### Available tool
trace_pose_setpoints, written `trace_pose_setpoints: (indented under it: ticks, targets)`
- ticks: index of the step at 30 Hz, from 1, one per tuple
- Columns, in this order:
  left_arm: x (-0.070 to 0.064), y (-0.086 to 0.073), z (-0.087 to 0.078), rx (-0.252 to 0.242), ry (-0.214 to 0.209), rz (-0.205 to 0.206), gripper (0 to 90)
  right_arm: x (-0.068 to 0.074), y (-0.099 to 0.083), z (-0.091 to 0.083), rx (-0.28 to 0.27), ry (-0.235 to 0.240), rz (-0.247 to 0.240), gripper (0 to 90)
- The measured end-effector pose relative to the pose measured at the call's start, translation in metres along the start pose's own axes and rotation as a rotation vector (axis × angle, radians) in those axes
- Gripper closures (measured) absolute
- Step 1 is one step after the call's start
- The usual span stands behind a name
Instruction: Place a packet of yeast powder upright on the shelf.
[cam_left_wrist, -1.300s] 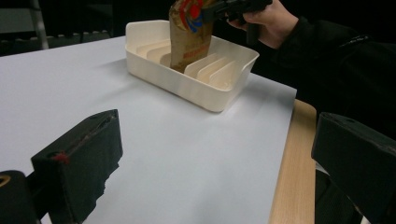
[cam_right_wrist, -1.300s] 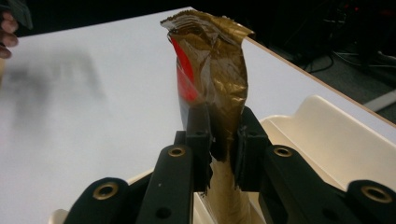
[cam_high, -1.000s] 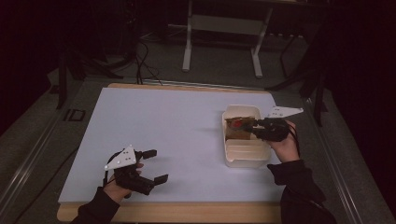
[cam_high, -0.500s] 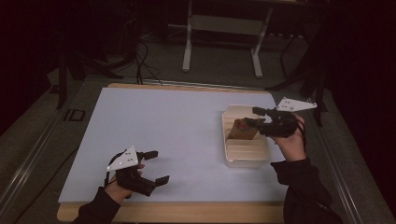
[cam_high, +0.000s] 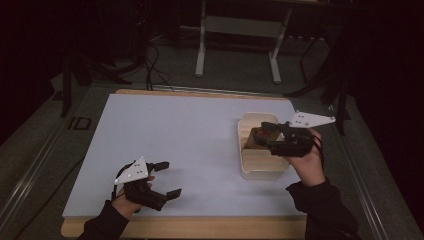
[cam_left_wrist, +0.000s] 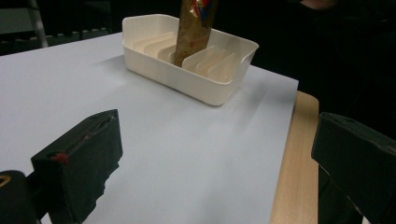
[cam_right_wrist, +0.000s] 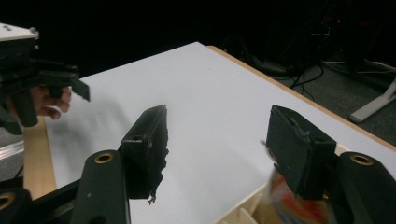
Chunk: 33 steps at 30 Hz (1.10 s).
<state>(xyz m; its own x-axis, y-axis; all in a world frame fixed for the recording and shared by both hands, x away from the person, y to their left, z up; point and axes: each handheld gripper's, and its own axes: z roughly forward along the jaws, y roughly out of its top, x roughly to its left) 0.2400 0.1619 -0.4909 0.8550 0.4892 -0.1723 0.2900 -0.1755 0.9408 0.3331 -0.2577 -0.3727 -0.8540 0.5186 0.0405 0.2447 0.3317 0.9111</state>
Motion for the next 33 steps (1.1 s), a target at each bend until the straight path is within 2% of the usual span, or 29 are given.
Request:
trace_pose_setpoints:
  ticks: [2,3,4,6,11,12,14,21,28,33]
  targets:
    - [-0.001,0.000,0.001,0.001,-0.003,0.004,2.5,0.007,0.000,0.000,0.000,0.003,-0.004,36.3]
    - [-0.001,0.000,0.001,0.002,-0.003,0.005,2.5,0.010,0.000,0.000,0.001,0.001,-0.004,31.7]
    - [-0.001,0.000,0.001,0.001,-0.003,0.005,2.5,0.014,-0.001,0.001,0.004,-0.009,-0.008,27.7]
    - [-0.001,0.000,0.000,-0.002,-0.004,0.003,2.5,0.020,-0.002,0.002,0.018,-0.032,-0.019,25.9]
    - [-0.002,-0.001,0.000,-0.002,-0.003,0.002,2.5,0.030,-0.008,0.003,0.009,-0.025,-0.013,19.8]
    - [-0.002,-0.001,0.000,-0.001,-0.005,0.002,2.5,0.037,-0.014,0.005,0.022,-0.008,-0.001,13.1]
    - [-0.002,0.000,0.000,-0.001,-0.006,0.007,2.5,0.040,-0.018,0.006,0.018,0.002,0.004,11.5]
    - [-0.002,0.000,0.000,-0.006,-0.005,0.004,2.5,0.052,-0.032,0.006,0.003,0.053,0.021,10.8]
    - [-0.002,0.000,0.000,-0.004,-0.005,0.006,2.5,0.063,-0.044,0.005,0.007,0.045,0.022,11.5]
    - [-0.002,0.000,0.000,-0.001,-0.004,0.016,2.5,0.071,-0.056,0.005,0.033,0.045,0.009,11.5]
